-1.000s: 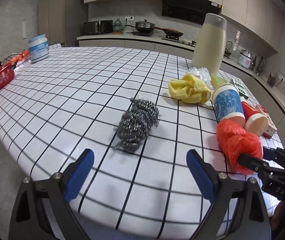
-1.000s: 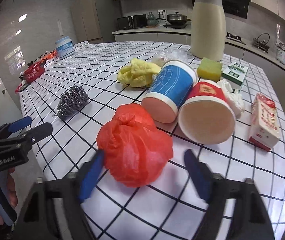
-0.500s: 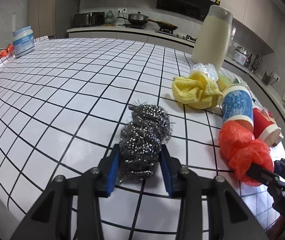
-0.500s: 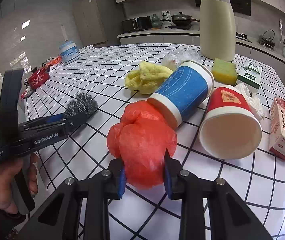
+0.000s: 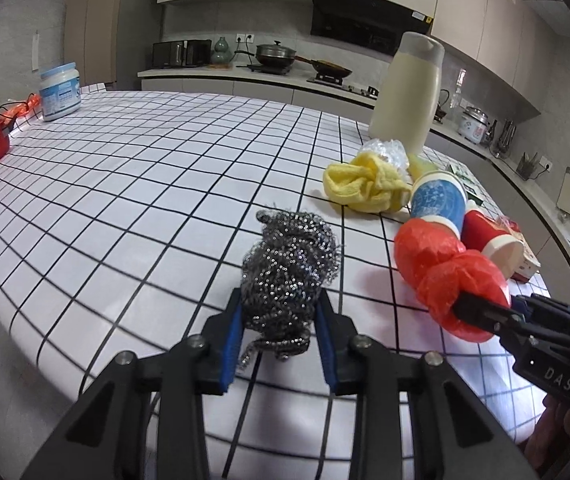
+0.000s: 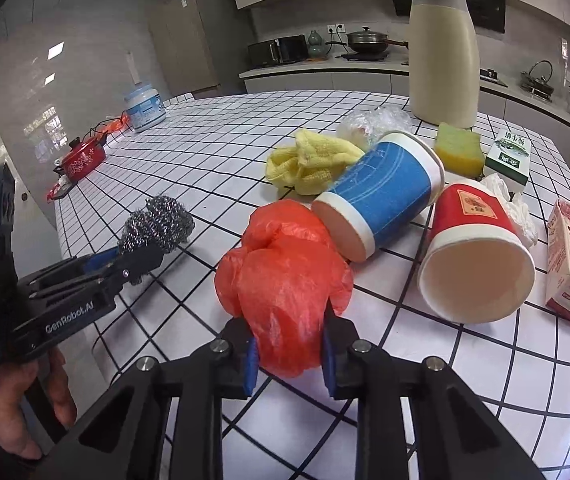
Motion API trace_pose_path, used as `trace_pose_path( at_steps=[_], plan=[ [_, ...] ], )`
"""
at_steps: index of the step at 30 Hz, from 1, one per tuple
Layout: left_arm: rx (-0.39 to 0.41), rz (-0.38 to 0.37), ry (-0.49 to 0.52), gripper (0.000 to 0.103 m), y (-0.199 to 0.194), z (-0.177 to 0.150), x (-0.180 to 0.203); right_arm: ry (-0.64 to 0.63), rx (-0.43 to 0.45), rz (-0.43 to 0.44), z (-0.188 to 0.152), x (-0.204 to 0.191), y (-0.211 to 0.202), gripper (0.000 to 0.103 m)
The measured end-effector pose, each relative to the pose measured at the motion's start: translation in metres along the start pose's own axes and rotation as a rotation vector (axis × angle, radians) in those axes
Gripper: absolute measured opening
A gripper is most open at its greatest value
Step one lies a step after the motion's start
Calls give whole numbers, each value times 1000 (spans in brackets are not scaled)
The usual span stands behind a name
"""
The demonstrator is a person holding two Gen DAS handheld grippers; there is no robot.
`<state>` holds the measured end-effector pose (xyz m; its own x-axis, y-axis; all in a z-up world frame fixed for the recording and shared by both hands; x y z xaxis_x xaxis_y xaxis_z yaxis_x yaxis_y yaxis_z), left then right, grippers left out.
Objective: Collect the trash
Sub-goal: 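Carry the steel wool and red bag over the black bin and release both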
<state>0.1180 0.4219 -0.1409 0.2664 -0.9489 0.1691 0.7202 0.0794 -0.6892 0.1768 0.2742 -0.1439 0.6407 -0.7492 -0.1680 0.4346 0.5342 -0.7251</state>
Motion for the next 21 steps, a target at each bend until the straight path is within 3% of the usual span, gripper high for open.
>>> trace_pose_path(
  at_steps=[13,21],
  plan=[
    [31,18,0,34,-52,-22,25,-28,34,33,-20,-12,-56,25],
    [42,-29,45,34,-70,-30,77,1,67,1,-38,17,-103,25]
  ],
)
Point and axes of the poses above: each gripper's, at about its wrist camera, not at the fingertips, and y roughly the way its jaws point, x to its right, z to its top, the point moved 3 cm from there along y, roughly the way its jaws point, and after that the axes turned 2 degrees about -x, right-handed, at the moved point
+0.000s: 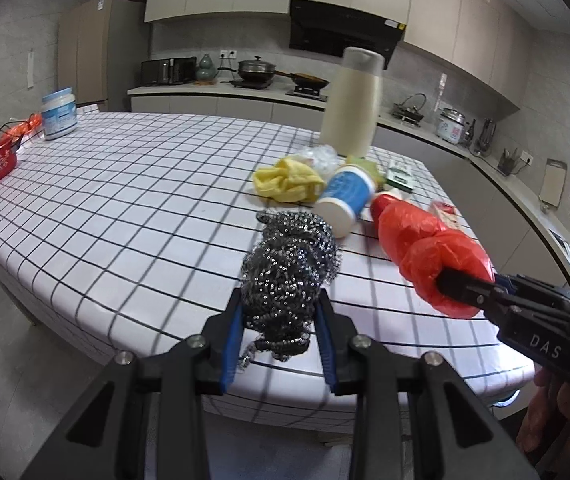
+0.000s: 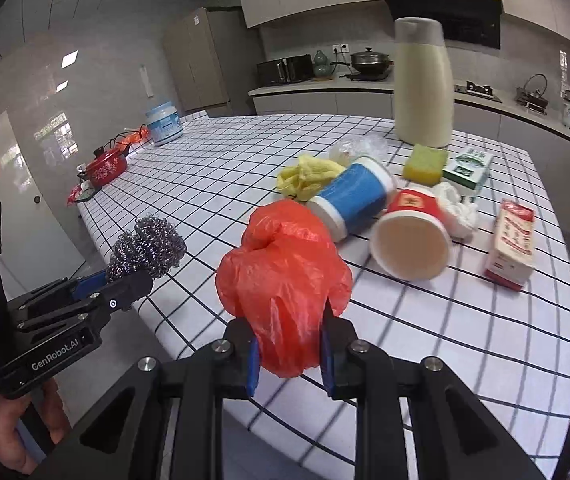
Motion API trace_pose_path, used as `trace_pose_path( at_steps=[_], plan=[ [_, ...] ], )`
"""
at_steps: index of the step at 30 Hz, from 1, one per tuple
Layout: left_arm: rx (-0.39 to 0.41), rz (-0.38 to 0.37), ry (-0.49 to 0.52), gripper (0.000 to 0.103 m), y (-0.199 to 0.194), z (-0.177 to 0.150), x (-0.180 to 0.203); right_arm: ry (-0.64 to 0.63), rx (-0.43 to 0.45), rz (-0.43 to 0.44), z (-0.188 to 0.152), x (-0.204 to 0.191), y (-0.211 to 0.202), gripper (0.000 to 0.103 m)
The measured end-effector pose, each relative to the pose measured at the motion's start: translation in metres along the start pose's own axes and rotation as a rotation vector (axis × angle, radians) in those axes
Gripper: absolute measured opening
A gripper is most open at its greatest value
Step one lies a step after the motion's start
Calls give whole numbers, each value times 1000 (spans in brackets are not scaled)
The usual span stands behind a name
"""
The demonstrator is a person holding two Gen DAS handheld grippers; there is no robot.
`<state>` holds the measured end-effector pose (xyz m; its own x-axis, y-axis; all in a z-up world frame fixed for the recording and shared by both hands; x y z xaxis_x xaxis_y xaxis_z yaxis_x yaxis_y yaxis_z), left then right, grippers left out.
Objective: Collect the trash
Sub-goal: 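Carry the steel wool and red bag over the black bin and release both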
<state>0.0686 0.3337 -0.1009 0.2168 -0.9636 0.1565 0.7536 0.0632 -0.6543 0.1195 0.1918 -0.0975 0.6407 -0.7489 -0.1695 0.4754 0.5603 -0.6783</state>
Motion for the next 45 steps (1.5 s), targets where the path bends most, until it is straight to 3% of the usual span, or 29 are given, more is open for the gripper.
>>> trace_pose_path(
  at_steps=[10,25,38,45],
  plan=[
    [0,-83,82,34,-3,-1,85,73,43,-80,-20,69,-64,25],
    [-33,-239,226,35,2,-20,247,239,77,-258,-79,215,-171,25],
    [-98,-339,305,35,21,-54,370,337,41,-365,-148,325,-242,25],
    [-156,-343,308,35,45,-81,408,360,-17,-382,-185,373,-255,25]
  ],
)
Point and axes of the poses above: each gripper's, at about its wrist camera, not at the fingertips, and y roughly the way its jaws point, x to its right, z to its top, the point moved 3 cm from there along y, roughly the way its jaws point, and after that the axes turned 2 degrees about -x, right-handed, at the moved point
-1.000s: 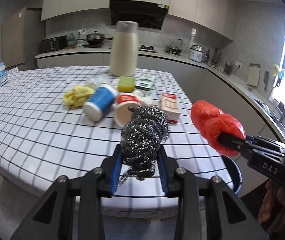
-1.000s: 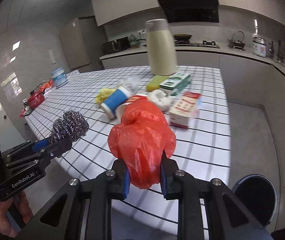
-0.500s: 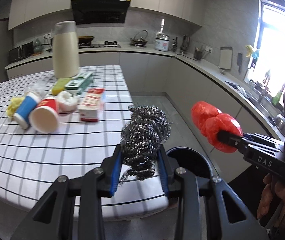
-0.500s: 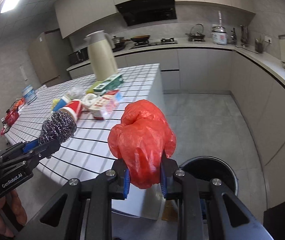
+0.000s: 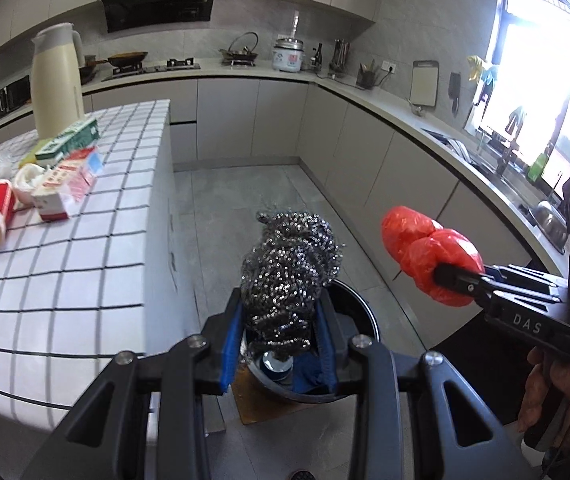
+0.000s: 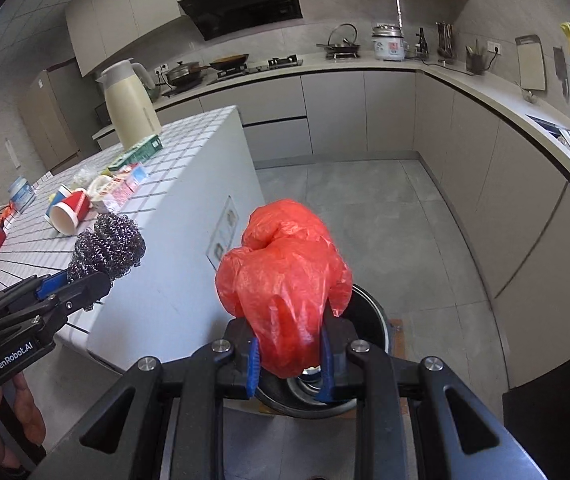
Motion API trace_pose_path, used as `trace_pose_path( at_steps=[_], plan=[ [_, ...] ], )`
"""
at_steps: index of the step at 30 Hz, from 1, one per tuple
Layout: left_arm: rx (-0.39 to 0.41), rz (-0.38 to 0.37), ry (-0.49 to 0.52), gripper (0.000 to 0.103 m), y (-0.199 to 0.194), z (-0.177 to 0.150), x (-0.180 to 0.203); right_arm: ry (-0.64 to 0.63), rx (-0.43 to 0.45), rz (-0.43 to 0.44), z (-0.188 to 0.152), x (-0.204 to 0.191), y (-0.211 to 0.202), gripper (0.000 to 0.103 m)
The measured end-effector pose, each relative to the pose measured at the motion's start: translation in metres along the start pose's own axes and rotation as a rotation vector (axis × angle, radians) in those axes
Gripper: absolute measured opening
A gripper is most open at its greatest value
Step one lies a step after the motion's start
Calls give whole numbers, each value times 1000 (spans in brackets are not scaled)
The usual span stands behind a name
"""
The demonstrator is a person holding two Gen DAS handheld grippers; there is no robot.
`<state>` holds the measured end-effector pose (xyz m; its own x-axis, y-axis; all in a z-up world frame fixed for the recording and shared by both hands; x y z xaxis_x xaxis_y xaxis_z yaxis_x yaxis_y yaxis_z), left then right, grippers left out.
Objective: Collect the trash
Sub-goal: 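Carry the steel wool and red bag over the black bin and release both, then move both tools back to the island toward the paper cups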
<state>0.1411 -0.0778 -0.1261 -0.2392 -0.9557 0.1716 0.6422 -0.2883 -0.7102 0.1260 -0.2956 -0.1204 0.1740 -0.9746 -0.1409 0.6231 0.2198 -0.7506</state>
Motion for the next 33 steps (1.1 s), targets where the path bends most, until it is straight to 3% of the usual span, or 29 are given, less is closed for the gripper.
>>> trace_pose_path(
  at_steps=[18,20,22,23,25,27,30,31,33],
  plan=[
    [-191,19,-64,35,106,-34,27,-89,-249,90,-40,50,114,26],
    [-216,19,-62,37,117,-35,29,-101,-272,103,-41,50,131,26],
    [-259,21,-63,49,129,-37,29,-118,-295,111,-40,49,148,29],
    [-265,41,-63,55,130,-37,28,-129,-314,98,-41,50,157,35],
    [-256,72,-67,70,130,-38,28,-130,-340,25,-40,59,172,87],
    [-238,119,-65,77,126,-37,28,-102,-340,-25,-39,75,176,93],
    [-234,155,-61,97,124,-35,29,-54,-356,-79,-35,95,177,96],
    [-228,160,-58,98,122,-34,30,-40,-354,-94,-34,99,175,103],
    [-232,170,-50,99,120,-30,32,-22,-349,-116,-31,106,172,103]
  ],
)
Point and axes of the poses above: each gripper's, at about its wrist camera, not at the fingertips, and y roughly the way its jaws point, x to its right, z to its top, the point moved 3 cm from there along y, roughly the way its jaws point, and after that the axes turned 2 degrees about -x, right-handed, at the moved point
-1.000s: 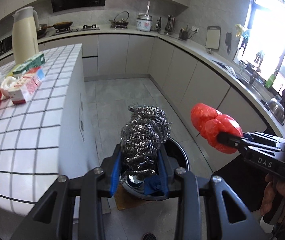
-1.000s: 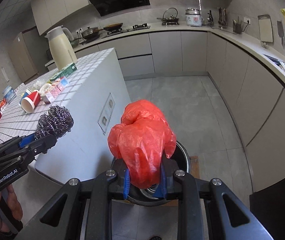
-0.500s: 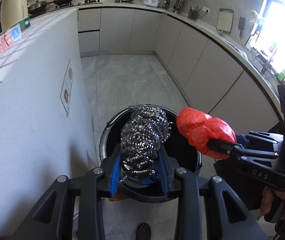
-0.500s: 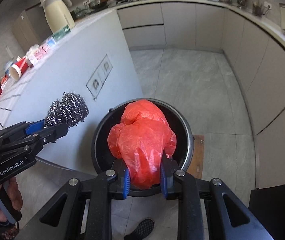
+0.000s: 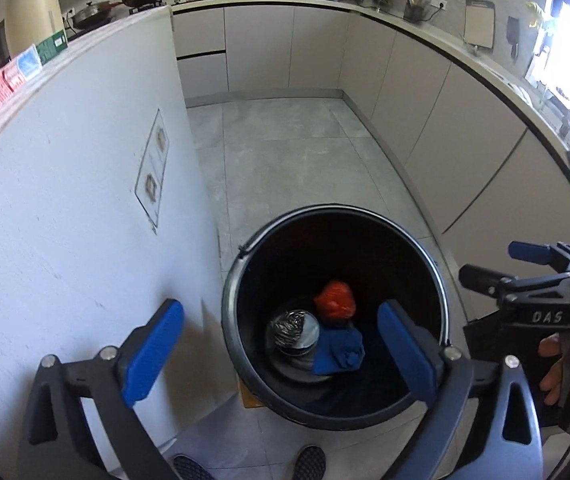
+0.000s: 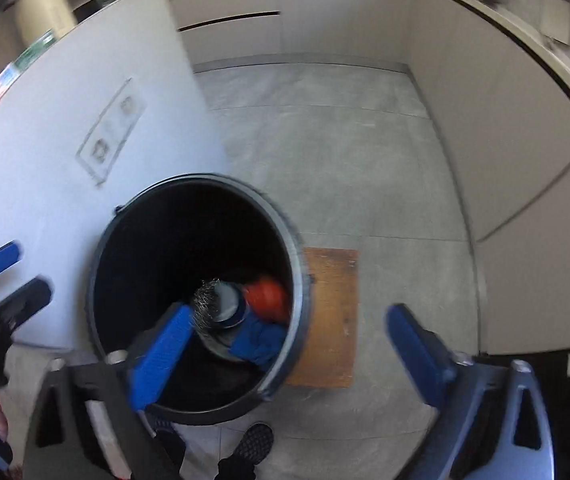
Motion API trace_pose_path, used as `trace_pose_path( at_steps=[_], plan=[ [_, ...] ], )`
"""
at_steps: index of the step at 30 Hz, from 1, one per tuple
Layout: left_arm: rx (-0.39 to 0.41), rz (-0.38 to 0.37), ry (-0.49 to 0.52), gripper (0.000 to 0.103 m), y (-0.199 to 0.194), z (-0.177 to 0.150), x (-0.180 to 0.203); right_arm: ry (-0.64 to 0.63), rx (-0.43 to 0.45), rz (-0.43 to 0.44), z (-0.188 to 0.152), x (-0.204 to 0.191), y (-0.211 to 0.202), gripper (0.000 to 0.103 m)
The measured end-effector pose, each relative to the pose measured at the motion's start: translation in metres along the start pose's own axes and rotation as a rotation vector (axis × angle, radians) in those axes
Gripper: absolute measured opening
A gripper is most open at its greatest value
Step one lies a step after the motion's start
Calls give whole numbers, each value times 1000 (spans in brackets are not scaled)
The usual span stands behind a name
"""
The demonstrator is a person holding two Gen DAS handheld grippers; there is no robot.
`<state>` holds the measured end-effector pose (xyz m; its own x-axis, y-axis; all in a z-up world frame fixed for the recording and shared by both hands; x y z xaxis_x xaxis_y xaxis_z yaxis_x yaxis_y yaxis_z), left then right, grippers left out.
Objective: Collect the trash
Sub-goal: 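Move both tools back to the island toward the paper cups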
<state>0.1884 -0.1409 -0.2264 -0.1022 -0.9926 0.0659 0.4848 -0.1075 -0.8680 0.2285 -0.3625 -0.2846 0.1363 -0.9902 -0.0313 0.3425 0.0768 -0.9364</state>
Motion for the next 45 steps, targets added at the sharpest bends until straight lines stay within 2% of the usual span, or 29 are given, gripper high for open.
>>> trace_pose_path(
  at_steps=[9,15,23,33,39,45],
  plan=[
    [15,-11,15,99,-15,11,1,5,43,14,13,0,-18,103],
    [64,-24,23,99,-38,19,6,-10,88,21,19,-3,-43,103],
    [133,10,-17,101,-80,27,-6,44,184,21,30,-6,-90,103],
    [223,81,-109,102,-131,26,-59,2,323,84,40,-51,-142,103],
    [265,124,-174,102,-160,11,-111,-31,301,95,48,-100,-149,103],
    [277,164,-240,102,-177,-8,-181,-82,342,126,54,-166,-165,103]
  ],
)
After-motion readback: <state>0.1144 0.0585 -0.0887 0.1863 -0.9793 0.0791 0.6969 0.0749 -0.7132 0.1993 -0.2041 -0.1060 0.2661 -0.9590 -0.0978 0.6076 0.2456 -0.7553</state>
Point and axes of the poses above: each gripper's, at about its wrist camera, not at the fingertips, and y roughly the way its jaws point, x to its right, z to its top, the point moved 3 cm from there along y, roughly the way its jaws point, and after that the axes turned 2 degrees about -x, right-handed, at the moved point
